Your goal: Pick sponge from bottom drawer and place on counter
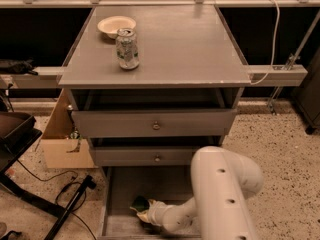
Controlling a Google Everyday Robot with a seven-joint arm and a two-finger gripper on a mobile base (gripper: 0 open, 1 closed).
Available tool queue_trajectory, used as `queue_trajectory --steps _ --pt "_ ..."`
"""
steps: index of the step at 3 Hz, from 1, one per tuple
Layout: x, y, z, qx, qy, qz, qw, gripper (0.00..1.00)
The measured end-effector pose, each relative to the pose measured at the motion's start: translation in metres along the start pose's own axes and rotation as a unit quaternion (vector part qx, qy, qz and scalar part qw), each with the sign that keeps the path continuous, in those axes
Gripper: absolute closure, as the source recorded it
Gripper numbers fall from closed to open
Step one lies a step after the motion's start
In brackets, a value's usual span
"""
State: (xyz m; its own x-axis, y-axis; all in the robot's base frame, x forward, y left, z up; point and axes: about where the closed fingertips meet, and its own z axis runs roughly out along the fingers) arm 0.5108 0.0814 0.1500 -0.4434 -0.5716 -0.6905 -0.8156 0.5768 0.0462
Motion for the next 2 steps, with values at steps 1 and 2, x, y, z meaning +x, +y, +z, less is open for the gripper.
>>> queue_trajectory --steps 1,2 --pt "-0.045 -0.023 -0.06 0.002 -0.06 -0.006 0.9982 1.0" --pt "-0.081 -0.031 -0.094 -0.017 -0.095 0.031 0.9949 1.0"
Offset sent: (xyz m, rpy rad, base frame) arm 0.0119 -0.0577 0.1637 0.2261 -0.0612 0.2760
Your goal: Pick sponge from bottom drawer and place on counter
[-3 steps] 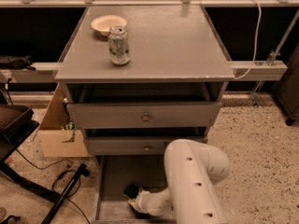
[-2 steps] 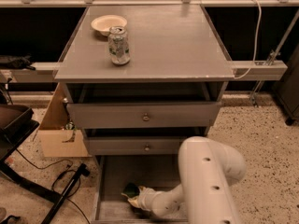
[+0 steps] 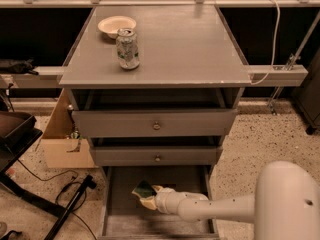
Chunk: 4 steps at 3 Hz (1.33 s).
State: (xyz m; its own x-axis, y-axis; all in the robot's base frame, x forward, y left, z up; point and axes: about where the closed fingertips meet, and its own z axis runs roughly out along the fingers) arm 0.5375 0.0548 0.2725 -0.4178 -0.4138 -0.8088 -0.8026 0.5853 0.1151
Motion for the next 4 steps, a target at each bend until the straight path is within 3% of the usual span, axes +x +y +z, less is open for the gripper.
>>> queue_trajectory --steps 1,2,3,4 --pt "-0.047 0.021 -0.033 -0.031 -0.012 -0.041 0.9986 1.0" --pt "-0.091 0.046 -0.072 -0.051 -0.018 -0.132 0.9898 1.0" --pt "-0.145 0.01 -0.112 -0.029 -0.054 -0.132 0.9894 1.0" --pt "-0.192 -0.071 -0.164 -0.016 -0.068 -0.149 0.9864 1.0"
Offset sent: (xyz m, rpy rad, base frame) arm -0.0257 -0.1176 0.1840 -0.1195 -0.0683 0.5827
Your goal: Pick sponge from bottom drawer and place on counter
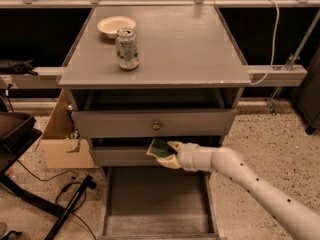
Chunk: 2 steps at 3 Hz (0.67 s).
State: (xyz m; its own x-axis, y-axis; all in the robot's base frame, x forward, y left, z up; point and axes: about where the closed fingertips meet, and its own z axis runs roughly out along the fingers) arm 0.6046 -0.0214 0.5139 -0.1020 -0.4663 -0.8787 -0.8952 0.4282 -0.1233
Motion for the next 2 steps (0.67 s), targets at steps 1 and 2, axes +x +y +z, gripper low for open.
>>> queue_trajectory --steps 1,2 --pt "-0.001 0.002 0.002 0.0 -0.002 0.002 1.0 1.0" --pt "-0.009 0.014 -0.016 -0.017 -0.008 -0.007 0.9998 1.0"
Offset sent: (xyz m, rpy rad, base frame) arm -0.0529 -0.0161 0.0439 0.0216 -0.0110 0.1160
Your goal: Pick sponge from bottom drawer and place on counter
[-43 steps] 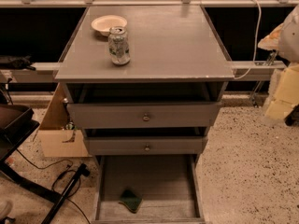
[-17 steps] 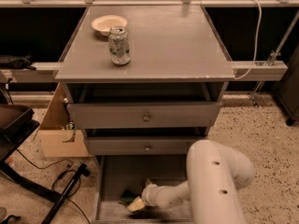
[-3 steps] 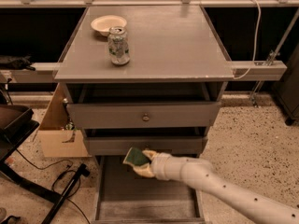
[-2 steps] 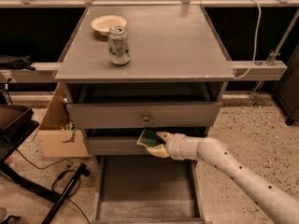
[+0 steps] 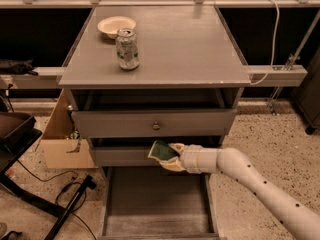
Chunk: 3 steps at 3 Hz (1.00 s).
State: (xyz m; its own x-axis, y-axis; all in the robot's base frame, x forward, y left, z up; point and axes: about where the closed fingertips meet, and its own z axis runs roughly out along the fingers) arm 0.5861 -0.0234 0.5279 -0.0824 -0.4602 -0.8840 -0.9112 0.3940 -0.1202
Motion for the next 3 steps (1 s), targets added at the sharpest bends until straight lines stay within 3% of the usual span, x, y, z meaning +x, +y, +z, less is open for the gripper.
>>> queue_trajectory --steps 1,2,3 --pt "-0.025 0.024 -0.048 -0.037 -0.021 -0.025 0.9988 1.0" --pt "-0.047 0.038 -0.115 -0.065 -0.018 -0.042 0.9968 1.0" --pt "-0.069 0.031 -0.191 -0.067 0.033 -0.064 0.9951 1.0"
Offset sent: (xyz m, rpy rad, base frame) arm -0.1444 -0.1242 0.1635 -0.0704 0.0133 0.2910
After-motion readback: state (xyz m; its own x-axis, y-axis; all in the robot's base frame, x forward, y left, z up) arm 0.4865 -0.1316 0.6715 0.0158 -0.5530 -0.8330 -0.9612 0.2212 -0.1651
